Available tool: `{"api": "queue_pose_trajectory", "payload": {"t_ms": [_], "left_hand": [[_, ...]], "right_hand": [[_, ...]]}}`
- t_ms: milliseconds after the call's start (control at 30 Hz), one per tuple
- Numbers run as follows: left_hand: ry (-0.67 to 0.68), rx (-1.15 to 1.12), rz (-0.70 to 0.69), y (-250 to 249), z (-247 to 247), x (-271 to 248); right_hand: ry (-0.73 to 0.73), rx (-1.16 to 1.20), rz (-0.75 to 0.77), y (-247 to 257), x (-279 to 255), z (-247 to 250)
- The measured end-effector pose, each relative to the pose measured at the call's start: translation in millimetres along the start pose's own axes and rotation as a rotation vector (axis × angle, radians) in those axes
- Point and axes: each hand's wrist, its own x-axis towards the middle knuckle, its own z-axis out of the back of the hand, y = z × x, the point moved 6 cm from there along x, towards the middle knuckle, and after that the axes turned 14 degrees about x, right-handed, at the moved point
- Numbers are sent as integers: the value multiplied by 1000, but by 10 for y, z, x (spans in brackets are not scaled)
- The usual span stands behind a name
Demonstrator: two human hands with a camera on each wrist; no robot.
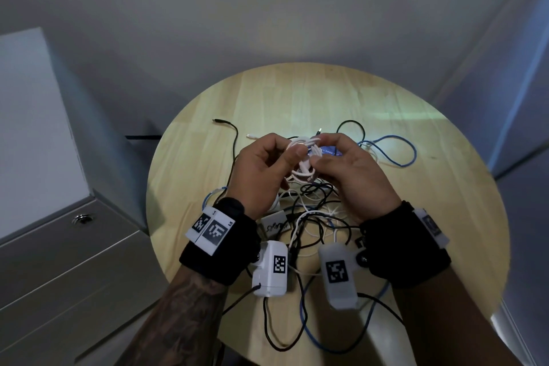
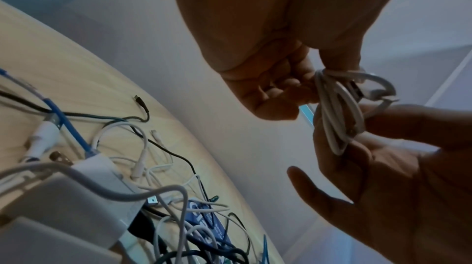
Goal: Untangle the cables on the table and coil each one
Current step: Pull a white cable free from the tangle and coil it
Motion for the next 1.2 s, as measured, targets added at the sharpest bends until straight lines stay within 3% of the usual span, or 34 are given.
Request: {"api": "queue_pose_trajectory", "payload": {"t_ms": [233, 333, 800, 1067, 1200], "left_hand": [[151, -26, 13, -3, -72, -12], [139, -39, -2, -14, -78, -11], [88, -171, 37, 33, -76, -34], [-14, -180, 85, 96, -56, 1], [6, -188, 106, 99, -27, 8]], "right_hand": [[-146, -16, 145, 67, -38, 69], [-176, 14, 134, 71, -22, 102], [-66, -21, 66, 15, 36, 115], [46, -393, 168, 133, -57, -10], [74, -316, 46, 23, -1, 25]]}}
